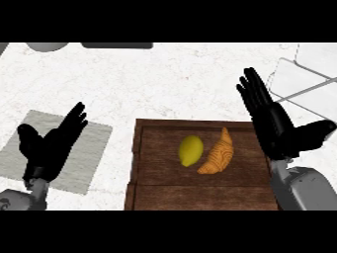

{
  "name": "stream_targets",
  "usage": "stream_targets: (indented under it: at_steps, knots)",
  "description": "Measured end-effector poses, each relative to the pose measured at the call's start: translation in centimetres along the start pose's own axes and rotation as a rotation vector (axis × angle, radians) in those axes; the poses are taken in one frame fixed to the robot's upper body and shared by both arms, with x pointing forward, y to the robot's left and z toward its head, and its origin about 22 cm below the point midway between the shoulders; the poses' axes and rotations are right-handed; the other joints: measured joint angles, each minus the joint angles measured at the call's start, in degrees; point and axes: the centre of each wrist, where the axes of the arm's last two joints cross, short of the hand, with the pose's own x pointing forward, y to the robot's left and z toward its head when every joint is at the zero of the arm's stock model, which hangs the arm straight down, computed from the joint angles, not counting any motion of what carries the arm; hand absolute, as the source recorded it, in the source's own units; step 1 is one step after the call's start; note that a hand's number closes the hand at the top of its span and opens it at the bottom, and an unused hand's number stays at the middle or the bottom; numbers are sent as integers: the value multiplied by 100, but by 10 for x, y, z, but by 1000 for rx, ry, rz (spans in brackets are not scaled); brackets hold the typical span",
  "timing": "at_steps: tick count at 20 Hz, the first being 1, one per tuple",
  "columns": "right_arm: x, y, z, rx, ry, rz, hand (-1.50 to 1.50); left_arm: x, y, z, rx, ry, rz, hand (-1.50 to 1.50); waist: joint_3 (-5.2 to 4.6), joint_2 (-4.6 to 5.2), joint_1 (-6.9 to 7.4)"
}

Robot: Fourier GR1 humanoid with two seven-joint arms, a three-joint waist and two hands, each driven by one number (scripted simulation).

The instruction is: Pick the croissant from the tray and place it in the tiered shelf

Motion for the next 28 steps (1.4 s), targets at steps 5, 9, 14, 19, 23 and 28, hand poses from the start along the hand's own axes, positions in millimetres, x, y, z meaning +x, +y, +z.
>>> stream_targets:
  at_steps: [5, 9, 14, 19, 23, 28]
  knots:
    - [-13, -30, 25, -322, -15, -9, -150, 12, 4, -1, 41, -119, -49, 0, 196, 34, -129]
    - [-15, -49, 37, -581, -41, -133, 150, 15, 6, -2, 68, -167, -78, 0, 318, -13, -429]
    - [-76, -81, 92, -1089, 123, 78, -150, 15, 2, -2, 78, -222, -108, 0, 283, 114, -437]
    - [-80, -70, 112, -1322, 9, 90, -150, 5, -16, -8, 59, -246, -119, 0, 301, 91, -312]
    - [-82, -46, 136, -1274, -73, 61, -150, 4, -22, -14, 48, -257, -132, 0, 295, 80, -188]
    - [-89, -9, 168, -1139, -17, 125, -150, 4, -31, -21, 20, -272, -143, 0, 276, 103, -1]
